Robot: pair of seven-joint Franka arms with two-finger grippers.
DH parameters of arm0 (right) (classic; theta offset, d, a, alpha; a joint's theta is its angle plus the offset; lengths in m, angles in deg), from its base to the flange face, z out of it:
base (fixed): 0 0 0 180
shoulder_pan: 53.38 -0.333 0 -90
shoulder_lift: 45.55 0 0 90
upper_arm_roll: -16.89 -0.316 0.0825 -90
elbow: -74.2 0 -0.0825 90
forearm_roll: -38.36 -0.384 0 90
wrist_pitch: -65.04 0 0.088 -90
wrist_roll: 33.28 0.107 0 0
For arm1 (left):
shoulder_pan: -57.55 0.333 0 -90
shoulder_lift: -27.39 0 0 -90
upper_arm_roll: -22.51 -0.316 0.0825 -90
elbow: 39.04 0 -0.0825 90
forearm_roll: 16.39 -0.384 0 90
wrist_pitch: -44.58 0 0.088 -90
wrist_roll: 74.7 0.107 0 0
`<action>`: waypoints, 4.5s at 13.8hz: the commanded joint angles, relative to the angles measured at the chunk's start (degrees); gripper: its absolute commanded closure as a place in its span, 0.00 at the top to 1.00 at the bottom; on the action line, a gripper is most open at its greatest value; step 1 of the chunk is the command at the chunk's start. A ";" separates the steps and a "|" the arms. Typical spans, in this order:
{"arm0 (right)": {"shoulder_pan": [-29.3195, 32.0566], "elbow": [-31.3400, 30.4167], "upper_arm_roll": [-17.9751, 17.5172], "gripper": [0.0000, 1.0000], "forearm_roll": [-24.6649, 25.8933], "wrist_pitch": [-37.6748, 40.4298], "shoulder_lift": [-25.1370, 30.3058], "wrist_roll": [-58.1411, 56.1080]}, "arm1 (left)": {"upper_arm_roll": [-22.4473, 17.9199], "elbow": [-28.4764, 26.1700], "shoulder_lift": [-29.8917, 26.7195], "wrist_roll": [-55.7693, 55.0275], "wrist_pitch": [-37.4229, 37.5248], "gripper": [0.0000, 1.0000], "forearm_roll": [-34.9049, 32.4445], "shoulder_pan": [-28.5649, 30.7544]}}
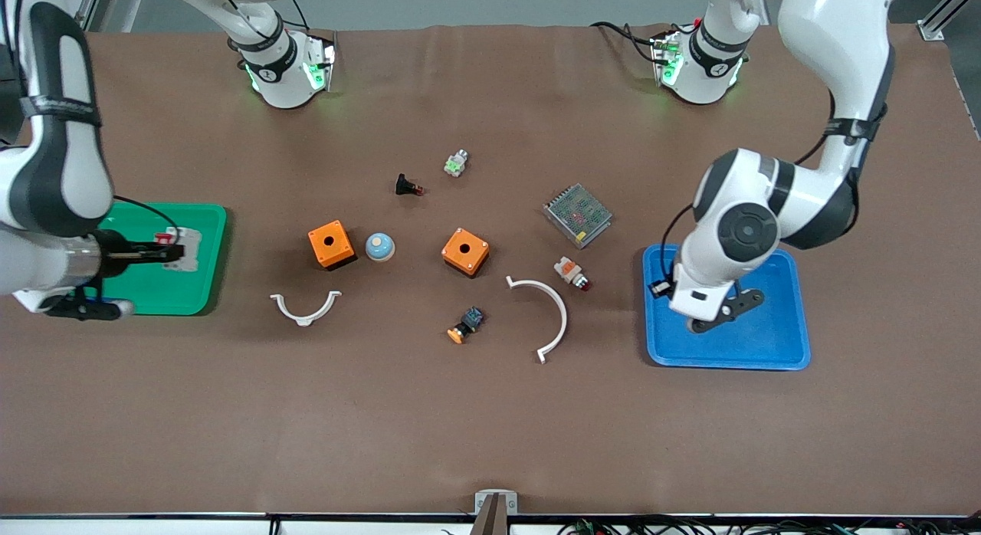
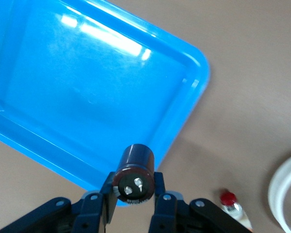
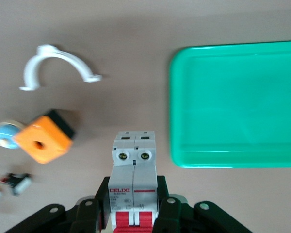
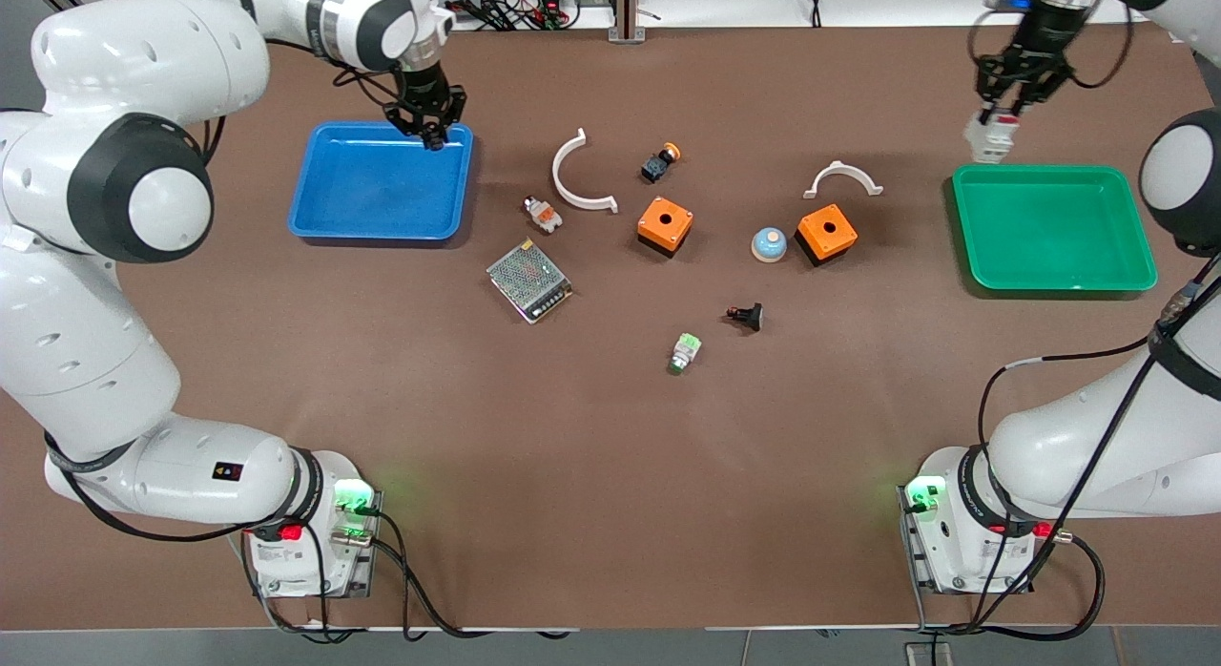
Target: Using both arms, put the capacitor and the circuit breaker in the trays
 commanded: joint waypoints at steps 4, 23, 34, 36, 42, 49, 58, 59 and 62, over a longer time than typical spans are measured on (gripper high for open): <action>12.28 -7.88 -1.15 0.27 3.86 -11.46 0.98 -14.30 | 0.63 -0.12 5.88 0.50 -3.72 0.00 -0.92 6.23; 19.68 -30.75 -1.15 0.76 6.67 -46.20 1.16 -16.69 | 1.95 15.41 -5.70 23.06 11.01 1.00 -1.62 8.88; 5.29 -0.80 -2.20 1.00 5.71 0.96 5.55 1.19 | -0.25 10.26 -24.87 41.98 24.21 1.00 4.35 13.28; -1.03 0.19 -2.38 1.00 5.70 3.28 11.31 8.85 | -0.34 9.47 -26.97 41.98 26.15 1.00 4.61 12.49; -2.73 0.63 -2.55 1.00 1.40 3.46 17.76 8.89 | -5.86 8.06 -28.91 40.58 28.27 1.00 8.30 7.21; -2.91 5.62 -2.46 1.00 1.58 -0.41 17.51 8.71 | -5.52 8.32 -28.57 39.17 28.71 1.00 8.48 5.98; -2.82 7.57 -2.46 1.00 1.49 -0.76 17.51 8.10 | -5.26 8.58 -28.13 41.72 28.80 1.00 8.48 5.89; -2.82 7.57 -2.38 1.00 1.49 -0.76 17.51 8.10 | -5.26 9.11 -27.86 41.63 28.80 1.00 8.57 5.98; -2.91 7.57 -2.46 1.00 1.84 -0.76 17.42 8.10 | -5.26 10.25 -26.81 41.63 28.80 1.00 8.57 5.98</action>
